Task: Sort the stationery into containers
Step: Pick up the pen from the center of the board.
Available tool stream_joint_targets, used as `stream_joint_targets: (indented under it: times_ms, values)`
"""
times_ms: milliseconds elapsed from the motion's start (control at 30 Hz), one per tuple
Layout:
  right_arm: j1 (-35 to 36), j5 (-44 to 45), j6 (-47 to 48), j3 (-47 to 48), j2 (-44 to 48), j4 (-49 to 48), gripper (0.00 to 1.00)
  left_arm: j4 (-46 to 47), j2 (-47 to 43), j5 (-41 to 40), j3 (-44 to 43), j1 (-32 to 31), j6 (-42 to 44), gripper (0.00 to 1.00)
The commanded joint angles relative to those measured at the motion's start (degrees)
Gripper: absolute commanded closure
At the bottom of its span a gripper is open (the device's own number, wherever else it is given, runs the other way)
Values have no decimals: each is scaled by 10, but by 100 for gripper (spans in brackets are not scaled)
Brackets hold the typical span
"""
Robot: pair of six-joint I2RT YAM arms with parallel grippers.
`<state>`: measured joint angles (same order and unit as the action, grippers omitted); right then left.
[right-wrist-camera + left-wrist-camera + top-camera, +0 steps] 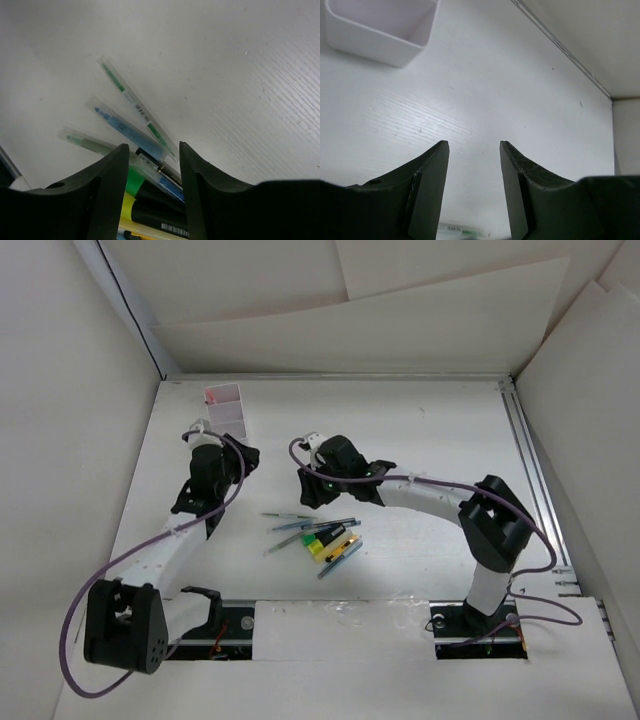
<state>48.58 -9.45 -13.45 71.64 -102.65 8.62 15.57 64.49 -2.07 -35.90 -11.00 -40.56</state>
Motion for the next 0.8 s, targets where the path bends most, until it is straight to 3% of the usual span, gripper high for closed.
stream_joint_targets:
  times_ms: [0,67,367,767]
  values:
    - [4,5,11,12,-10,17,48,23,-84,62,44,-2,-13,57]
    - [4,10,6,7,-23,17,42,6,-112,68,62,-2,-8,54]
    - [4,42,11,46,-79,54,42,-18,-175,127,124,-2,-8,49]
    - [20,41,6,64,-117,55,53,-7,-180,149,177,-2,-2,49]
